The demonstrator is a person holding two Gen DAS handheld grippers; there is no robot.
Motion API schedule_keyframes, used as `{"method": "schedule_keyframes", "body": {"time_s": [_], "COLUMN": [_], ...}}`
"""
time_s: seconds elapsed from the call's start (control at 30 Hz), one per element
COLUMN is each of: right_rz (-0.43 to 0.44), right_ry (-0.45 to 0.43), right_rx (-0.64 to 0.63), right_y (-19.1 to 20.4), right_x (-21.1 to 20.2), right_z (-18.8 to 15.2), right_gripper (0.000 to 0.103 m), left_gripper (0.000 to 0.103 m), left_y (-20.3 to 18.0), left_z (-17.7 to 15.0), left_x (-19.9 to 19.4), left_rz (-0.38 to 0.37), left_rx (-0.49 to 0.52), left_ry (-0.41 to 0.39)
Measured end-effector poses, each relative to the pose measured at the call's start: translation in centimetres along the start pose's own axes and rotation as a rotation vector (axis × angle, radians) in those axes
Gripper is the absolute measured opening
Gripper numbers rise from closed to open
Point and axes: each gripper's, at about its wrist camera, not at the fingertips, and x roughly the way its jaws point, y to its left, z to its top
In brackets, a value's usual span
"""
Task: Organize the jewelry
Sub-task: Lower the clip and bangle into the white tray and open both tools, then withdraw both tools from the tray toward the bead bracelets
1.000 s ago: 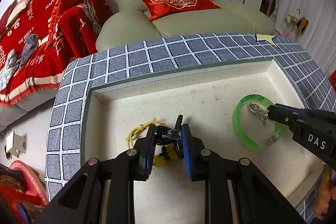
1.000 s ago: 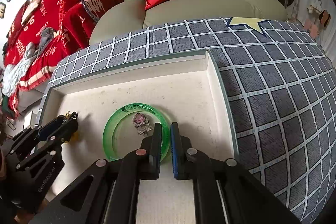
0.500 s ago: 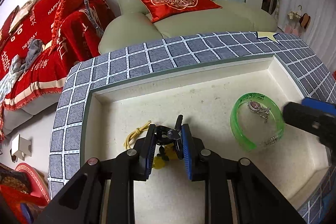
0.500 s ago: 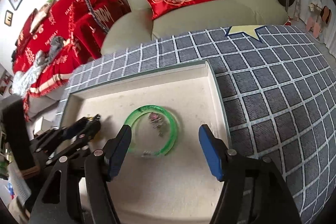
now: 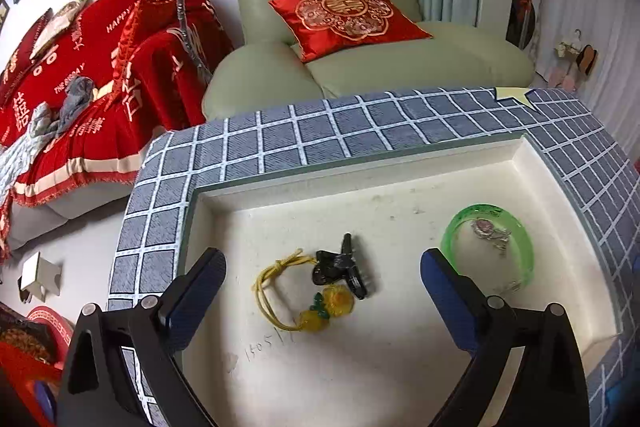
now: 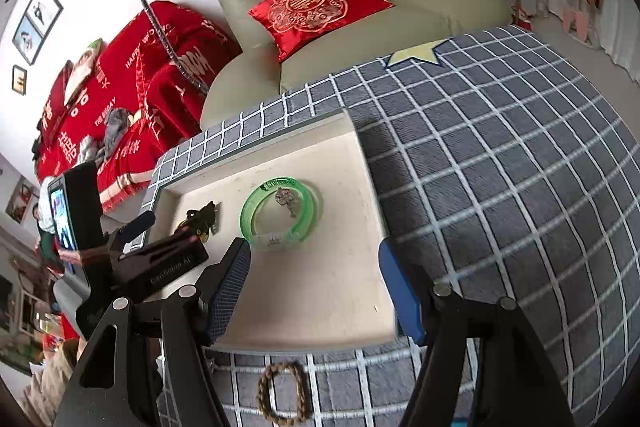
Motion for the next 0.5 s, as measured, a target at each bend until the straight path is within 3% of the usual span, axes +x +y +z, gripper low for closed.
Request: {"method": "schedule_keyframes", "body": {"time_s": [0.17,0.23,0.33,0.4,0.5], "right_rz": [-0.004,0.002,0.008,0.009,0.031], "right_ry": [0.006,0.011,0.001,-0.01,-0.036], "right_rx": [-0.008,-0.011,-0.017,-0.022,-0.022], "right_y": [-0.1,0.0,0.1,0.3,0.3], "right_x": [-0.9,-1.0,-1.6,-2.0,-2.8], "right_z": [-1.0,-1.5,-2.4,-3.0,-3.7], "right_gripper": [0.071,0.084,0.09,0.103,0.103], "left_gripper": [0.103,0.103,0.103,0.103,0.103], "left_y": [0.1,0.2,0.6,0.9,1.5], "left_z": [-0.2,-0.4,-0.8,-1.3,-2.3], "left_x": [-1.3,-2.0,-3.4,-4.3,-6.0], "left_rz": [-0.013,-0.015,-0.029,-0.044,-0.068], "left_rx": [-0.004,0.004,0.002,-0.002,-0.008], "left_ry": [-0.031,-0.04,-0.054,-0.059,-0.061]}}
